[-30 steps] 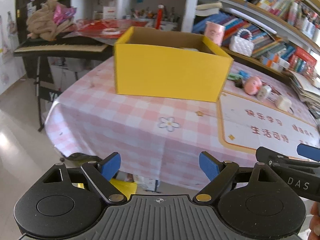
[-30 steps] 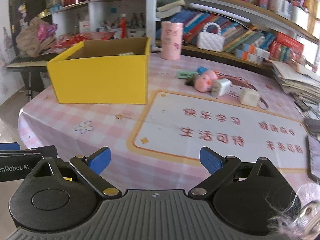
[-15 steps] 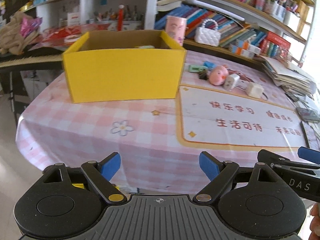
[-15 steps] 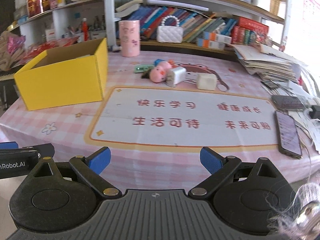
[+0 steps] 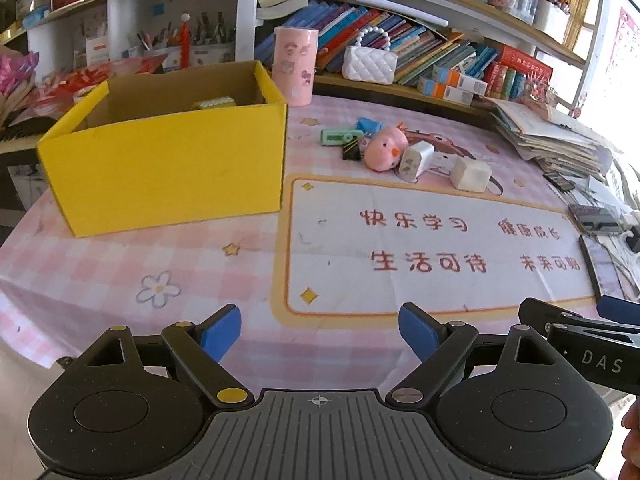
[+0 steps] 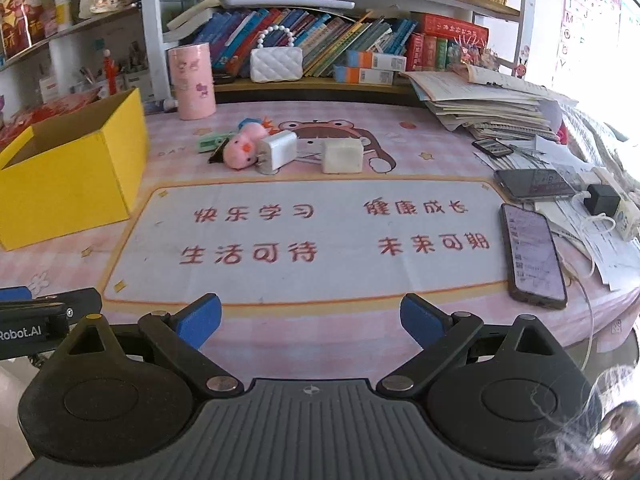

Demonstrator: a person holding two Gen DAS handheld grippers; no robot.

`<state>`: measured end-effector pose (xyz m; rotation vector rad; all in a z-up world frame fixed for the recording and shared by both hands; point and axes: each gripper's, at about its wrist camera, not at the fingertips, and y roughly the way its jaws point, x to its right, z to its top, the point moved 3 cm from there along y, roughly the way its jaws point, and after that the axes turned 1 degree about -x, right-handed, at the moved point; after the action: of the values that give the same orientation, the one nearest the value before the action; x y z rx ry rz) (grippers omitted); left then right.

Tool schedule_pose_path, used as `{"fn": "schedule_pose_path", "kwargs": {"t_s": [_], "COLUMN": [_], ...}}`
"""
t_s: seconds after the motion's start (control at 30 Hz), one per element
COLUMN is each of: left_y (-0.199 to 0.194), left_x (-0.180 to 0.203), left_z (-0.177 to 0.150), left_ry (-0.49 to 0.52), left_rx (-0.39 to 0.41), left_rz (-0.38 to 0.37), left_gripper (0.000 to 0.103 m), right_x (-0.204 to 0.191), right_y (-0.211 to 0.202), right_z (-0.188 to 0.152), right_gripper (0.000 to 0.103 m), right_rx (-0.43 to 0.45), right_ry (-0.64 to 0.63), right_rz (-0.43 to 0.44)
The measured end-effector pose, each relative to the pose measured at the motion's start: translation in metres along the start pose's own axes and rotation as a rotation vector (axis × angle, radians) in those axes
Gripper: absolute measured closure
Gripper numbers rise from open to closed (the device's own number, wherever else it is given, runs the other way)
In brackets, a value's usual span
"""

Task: Organize objects
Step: 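Withdraw both tools from the box toward the remaining table items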

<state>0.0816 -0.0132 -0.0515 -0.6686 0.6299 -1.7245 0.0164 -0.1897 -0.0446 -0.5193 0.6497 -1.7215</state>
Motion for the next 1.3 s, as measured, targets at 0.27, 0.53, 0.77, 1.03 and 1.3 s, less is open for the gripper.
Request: {"fn": "schedule_pose_path", "kwargs": {"t_s": [0.27, 0.53, 0.77, 1.03, 1.3], "left_y": [0.024, 0.055, 0.077, 0.095, 0.105], "left_x": [0.022, 0.044, 0.061, 0.071, 0.075], "left_z": [0.019, 0.038, 0.054, 0.075, 0.088], "left_ry": [-0.027, -0.050, -0.071, -0.096, -0.101], "left_rx": [-0.001, -0.014, -0.022, -0.006, -0.017], "left_rz": [0.010, 0.041, 0.084, 0.144, 0.197], "left_gripper": [0.015, 0.015, 0.015, 0.015, 0.015], "right_x": [0.019, 0.041, 0.058, 0.070, 0.073], "right_y": [0.028, 0.065, 0.098, 0.142, 0.195], "right_z": [0.027, 0.051, 0.073, 0.102, 0.133], "right_gripper": [0.006, 0.007, 0.008, 0.016, 0.017], "right_rx": [-0.005, -0.023, -0.024, 0.014, 0.042], "right_ry": [-0.034, -0.053, -0.070, -0.078, -0.070], "right_rz": [0.021, 0.061, 0.116, 0.154, 0.152]}}
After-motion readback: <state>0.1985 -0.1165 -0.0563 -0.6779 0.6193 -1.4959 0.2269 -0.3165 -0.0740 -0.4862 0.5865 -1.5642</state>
